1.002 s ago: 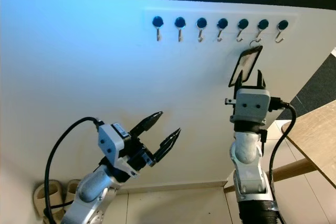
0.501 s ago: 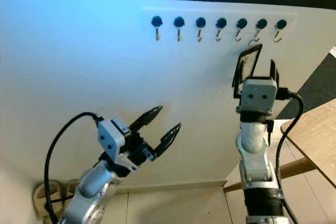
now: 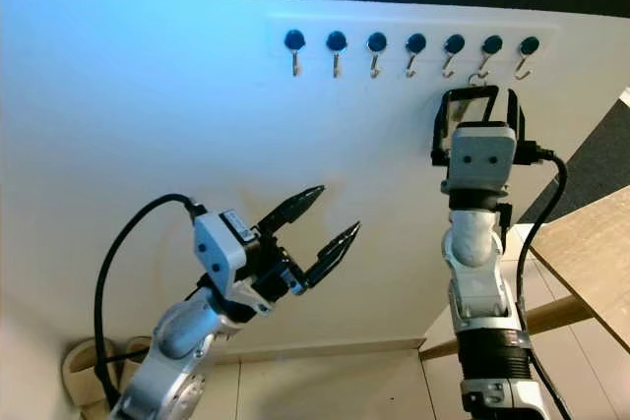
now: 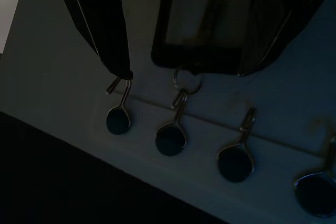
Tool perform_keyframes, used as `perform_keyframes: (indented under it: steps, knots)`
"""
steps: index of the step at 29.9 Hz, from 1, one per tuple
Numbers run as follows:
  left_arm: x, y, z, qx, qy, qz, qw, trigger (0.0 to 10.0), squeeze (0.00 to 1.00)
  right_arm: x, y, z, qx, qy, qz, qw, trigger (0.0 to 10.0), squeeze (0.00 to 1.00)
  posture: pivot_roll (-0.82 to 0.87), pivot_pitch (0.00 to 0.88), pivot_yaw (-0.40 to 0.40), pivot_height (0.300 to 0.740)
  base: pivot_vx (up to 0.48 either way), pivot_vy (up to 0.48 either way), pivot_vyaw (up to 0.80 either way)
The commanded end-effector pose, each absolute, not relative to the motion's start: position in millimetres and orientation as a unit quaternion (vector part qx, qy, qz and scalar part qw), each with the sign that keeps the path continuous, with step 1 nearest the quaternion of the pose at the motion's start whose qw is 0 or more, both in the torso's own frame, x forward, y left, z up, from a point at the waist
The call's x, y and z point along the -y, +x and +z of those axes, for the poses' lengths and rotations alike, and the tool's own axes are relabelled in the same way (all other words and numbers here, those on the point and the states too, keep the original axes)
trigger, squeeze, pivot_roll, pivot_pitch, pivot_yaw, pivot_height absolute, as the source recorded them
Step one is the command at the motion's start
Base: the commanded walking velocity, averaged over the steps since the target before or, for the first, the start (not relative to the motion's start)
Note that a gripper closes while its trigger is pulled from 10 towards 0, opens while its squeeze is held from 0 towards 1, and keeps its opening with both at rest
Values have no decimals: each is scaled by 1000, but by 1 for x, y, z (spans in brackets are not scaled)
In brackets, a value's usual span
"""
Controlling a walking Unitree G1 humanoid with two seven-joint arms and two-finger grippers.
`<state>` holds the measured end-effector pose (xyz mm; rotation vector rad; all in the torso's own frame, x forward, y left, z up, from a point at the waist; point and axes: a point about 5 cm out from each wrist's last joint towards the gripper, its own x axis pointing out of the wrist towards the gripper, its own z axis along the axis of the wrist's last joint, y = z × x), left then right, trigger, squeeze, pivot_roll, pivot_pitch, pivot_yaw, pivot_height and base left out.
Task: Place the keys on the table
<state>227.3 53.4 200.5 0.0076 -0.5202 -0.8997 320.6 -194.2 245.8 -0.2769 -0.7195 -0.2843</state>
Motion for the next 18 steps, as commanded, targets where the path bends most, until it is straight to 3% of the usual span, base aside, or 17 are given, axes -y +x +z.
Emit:
perform_keyframes:
  steps: [1, 18]
  knots:
    - [-50, 225, 203, 252, 5, -434, 865, 10000, 0, 202, 322, 246, 347, -118, -148, 919, 10000, 0, 64, 125, -70, 740, 0, 0, 0]
    - [-52, 225, 203, 250, 10, -430, 867, 10000, 0, 206, 329, 245, 336, 1, -104, 936, 10000, 0, 67, 128, -69, 740, 0, 0, 0]
